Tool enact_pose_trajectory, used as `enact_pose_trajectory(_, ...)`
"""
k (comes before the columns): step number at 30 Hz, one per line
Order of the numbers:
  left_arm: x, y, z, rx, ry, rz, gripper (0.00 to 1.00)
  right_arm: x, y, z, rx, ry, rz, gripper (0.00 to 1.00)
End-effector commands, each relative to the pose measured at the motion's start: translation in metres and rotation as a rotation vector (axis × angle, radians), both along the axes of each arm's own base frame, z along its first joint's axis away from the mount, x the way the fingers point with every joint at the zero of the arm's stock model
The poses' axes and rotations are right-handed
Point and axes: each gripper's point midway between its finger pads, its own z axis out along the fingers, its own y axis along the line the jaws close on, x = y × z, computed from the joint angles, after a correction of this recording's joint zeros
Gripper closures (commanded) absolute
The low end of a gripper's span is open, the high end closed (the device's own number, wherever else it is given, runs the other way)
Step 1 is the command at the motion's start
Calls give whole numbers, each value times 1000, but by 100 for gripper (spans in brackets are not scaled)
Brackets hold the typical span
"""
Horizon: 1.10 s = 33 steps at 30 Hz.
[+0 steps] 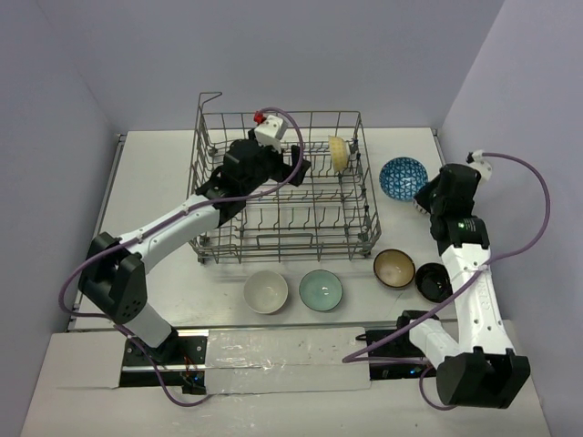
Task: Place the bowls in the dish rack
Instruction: Pass from the right arm to the left
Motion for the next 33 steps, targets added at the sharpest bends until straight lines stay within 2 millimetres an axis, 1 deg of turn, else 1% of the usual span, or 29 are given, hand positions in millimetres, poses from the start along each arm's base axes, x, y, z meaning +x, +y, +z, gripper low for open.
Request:
enact_pose_trajectory(1,-15,-4,32,53,-135,-103,1,20,26,64,-6,-153,108,100)
enact_pose_trajectory(2,-19,-6,36,82,-160,-143,1,25,32,61,-12,-129,134,100)
enact_pose_trajectory(3,-18,-6,38,98,-169,-151,1,29,38,72,-19,-144,152,100)
enact_pose_trajectory(4,-20,-7,39,114,-177,-164,1,30,52,73,-20,-138,197,100)
enact_pose_trajectory(5,-23,-8,42,131,-183,-190,1,35,59,70,-20,-121,219,100)
enact_pose_trajectory(6,-23,-8,42,186,-225,-216,1,38,65,76,-18,-131,242,100)
enact_pose_trajectory(7,-26,-9,44,202,-239,-239,1,40,70,76,-14,-126,261,100)
enact_pose_trajectory(8,-32,-9,44,237,-270,-289,1,44,81,70,-11,-106,294,100)
enact_pose_trajectory(10,-40,-9,51,251,-310,-324,1,48,91,71,-8,-99,328,100)
enact_pose_trajectory(11,-42,-9,51,269,-332,-343,1,50,103,69,2,-87,366,100)
enact_pose_trajectory(12,-45,-10,52,275,-345,-361,1,52,108,69,6,-91,382,100)
enact_pose_trajectory(13,-47,-10,54,282,-358,-373,1,55,113,65,9,-77,399,100)
enact_pose_trajectory(14,-48,-11,59,288,-375,-386,1,56,116,65,10,-77,408,100)
enact_pose_trajectory(15,-49,-12,61,307,-395,-403,1,57,125,66,11,-75,434,100)
enact_pose_trajectory(16,-55,-14,56,319,-379,-444,1,60,129,62,10,-61,448,100)
enact_pose_trajectory(17,-57,-16,60,326,-403,-465,1,61,134,62,11,-62,460,100)
enact_pose_trajectory(20,-68,-26,61,333,-441,-538,1,66,150,58,26,-55,509,100)
enact_pose_trajectory(21,-70,-28,60,339,-447,-553,1,68,152,59,29,-61,512,100)
enact_pose_trajectory(22,-72,-32,56,348,-439,-579,2,69,162,55,41,-50,546,100)
enact_pose_trajectory(24,-77,-39,52,371,-446,-624,4,72,169,54,43,-51,562,100)
enact_pose_trajectory(25,-77,-44,51,375,-443,-646,4,74,176,50,48,-41,584,100)
enact_pose_trajectory(27,-81,-51,39,403,-423,-691,6,77,184,46,52,-33,605,100)
enact_pose_trajectory(28,-83,-54,42,410,-441,-713,6,77,187,46,58,-34,620,100)
enact_pose_trajectory(29,-89,-57,37,420,-428,-739,5,78,189,46,61,-36,626,100)
enact_pose_trajectory(30,-90,-61,31,431,-422,-756,5,79,191,45,62,-34,630,100)
enact_pose_trajectory(31,-94,-66,34,435,-438,-771,5,80,194,42,64,-28,639,100)
enact_pose_trajectory(33,-96,-72,27,451,-431,-799,5,82,195,42,63,-26,645,100)
